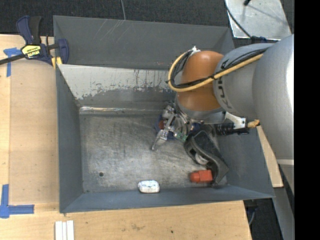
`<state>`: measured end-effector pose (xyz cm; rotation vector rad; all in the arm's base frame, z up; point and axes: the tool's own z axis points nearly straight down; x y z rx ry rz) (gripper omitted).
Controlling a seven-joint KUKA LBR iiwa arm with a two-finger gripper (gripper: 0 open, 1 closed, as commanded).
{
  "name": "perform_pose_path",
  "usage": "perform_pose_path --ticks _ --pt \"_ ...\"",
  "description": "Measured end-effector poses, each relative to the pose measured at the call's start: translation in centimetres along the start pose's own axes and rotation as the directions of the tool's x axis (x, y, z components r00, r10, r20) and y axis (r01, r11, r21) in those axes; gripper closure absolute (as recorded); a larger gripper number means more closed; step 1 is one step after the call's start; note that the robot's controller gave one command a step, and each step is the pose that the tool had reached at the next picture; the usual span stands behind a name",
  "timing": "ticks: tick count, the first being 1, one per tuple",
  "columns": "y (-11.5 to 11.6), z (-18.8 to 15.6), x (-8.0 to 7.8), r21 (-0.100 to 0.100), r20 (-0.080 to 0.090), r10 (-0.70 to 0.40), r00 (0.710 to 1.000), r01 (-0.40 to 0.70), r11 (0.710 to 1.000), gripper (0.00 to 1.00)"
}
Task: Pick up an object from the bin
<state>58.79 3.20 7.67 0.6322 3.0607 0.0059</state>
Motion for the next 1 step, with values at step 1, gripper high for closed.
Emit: perform_pose_path --ticks 1 --pt "-0.05 -0.61 -0.74 -0.006 0.029 0.002 1.0 -0.002 1.0 1.0"
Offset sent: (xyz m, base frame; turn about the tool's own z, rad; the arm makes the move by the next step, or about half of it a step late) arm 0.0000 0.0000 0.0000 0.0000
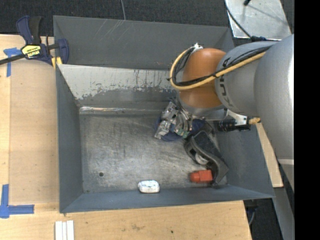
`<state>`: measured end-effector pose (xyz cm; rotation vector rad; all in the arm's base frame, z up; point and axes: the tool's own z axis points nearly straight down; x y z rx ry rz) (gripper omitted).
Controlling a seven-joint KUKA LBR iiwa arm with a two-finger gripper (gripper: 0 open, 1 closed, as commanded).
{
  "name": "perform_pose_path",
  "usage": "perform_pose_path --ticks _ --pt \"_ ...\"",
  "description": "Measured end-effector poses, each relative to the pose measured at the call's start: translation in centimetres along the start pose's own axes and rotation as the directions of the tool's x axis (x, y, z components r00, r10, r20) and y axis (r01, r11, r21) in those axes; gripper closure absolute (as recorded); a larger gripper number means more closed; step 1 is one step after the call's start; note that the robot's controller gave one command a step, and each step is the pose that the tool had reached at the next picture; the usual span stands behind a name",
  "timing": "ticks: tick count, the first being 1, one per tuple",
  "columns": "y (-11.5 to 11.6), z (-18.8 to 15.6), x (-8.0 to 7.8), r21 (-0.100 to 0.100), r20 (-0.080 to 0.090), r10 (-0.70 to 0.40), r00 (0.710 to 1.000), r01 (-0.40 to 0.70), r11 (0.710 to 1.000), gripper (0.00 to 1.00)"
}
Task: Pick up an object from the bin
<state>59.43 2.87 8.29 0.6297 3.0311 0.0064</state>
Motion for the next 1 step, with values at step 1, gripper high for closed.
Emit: perform_pose_path --ticks 1 --pt "1.01 -13.95 -2.13 0.007 -0.033 -0.04 0.999 0.041 0.999 1.0"
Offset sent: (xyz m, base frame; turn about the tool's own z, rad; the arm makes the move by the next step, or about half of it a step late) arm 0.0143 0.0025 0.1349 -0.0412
